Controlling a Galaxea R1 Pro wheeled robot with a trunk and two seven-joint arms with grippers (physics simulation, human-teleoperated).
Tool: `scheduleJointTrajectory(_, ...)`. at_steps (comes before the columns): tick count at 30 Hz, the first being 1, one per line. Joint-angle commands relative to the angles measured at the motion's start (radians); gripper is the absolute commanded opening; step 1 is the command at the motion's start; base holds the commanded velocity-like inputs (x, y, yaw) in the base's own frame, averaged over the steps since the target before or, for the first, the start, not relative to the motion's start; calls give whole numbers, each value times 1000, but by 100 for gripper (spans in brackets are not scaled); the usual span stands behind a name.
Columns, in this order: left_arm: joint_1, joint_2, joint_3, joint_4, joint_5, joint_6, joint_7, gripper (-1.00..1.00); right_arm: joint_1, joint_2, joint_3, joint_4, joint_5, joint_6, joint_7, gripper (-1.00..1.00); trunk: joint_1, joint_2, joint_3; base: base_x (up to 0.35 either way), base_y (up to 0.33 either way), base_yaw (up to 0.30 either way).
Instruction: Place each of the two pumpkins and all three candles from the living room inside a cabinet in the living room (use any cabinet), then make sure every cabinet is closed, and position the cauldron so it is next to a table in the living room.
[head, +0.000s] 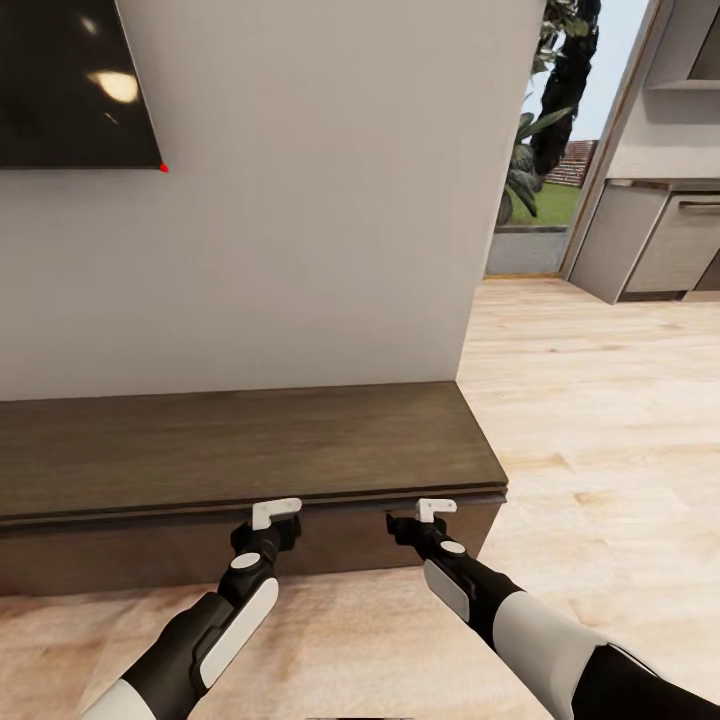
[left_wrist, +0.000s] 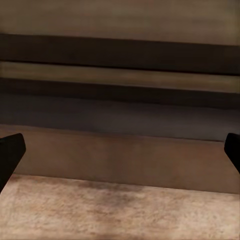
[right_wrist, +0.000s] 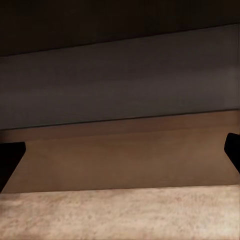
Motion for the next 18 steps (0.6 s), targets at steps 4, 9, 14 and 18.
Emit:
scheduleJointTrajectory(4,-1,1,-4,-2,5,3,8,100,-1,0,7,0,-8,-5,-6,100,0,0,-1,-49,0,0)
scheduleJointTrajectory(9,-1,2,-4,-2,5,3,8,100,-1,0,7,0,-8,-5,-6,100,0,0,-1,-179,0,0)
scheduleJointTrajectory(14,-1,2,-4,-2,5,3,8,100,-1,0,7,0,-7,-5,-6,100,0,0,-1,-220,0,0)
scheduleJointTrajectory(18,-1,2,-4,-2,5,3,8,100,-1,0,7,0,-7,-5,-6,100,0,0,-1,-234,0,0)
